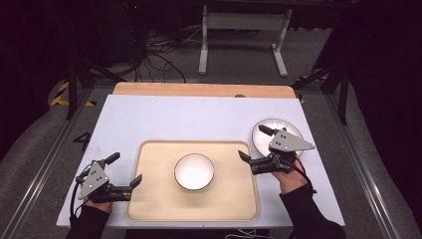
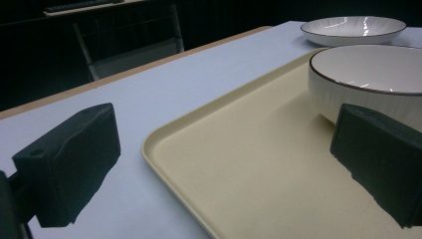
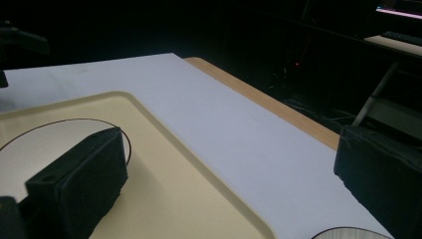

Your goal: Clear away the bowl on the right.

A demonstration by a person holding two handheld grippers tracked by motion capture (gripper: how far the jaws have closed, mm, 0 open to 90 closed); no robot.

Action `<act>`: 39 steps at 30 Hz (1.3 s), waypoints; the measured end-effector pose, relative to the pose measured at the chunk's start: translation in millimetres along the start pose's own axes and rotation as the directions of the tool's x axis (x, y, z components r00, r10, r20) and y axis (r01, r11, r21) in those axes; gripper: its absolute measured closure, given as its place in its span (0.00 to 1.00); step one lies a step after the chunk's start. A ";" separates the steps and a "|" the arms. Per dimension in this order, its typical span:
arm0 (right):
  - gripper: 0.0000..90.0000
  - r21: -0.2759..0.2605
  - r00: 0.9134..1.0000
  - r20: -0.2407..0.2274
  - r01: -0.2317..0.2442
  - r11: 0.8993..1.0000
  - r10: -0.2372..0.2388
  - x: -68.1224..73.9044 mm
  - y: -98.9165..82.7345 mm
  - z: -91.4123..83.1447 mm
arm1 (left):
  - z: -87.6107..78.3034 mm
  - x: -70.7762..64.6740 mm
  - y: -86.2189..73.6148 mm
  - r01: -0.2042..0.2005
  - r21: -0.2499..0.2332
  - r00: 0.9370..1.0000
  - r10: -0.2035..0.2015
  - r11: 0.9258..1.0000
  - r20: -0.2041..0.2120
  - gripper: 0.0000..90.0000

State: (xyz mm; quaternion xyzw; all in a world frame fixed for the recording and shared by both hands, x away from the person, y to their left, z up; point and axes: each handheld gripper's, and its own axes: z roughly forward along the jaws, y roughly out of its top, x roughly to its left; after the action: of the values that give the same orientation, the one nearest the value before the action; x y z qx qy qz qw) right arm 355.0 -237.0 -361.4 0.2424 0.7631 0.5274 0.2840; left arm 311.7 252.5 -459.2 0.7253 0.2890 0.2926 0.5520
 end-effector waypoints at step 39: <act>0.00 -0.077 1.000 0.000 -0.026 0.997 0.026 -10.9 -84.6 -2.0 | -5.9 7.2 -0.6 0.047 -0.036 0.996 -0.045 0.998 0.071 0.00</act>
State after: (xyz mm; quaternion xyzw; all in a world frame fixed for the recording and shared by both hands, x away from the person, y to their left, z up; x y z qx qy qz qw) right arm 355.6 -273.2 -438.8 0.2414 0.7389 0.5598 0.2868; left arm 312.0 261.7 -457.7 0.7177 0.2804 0.2595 0.5822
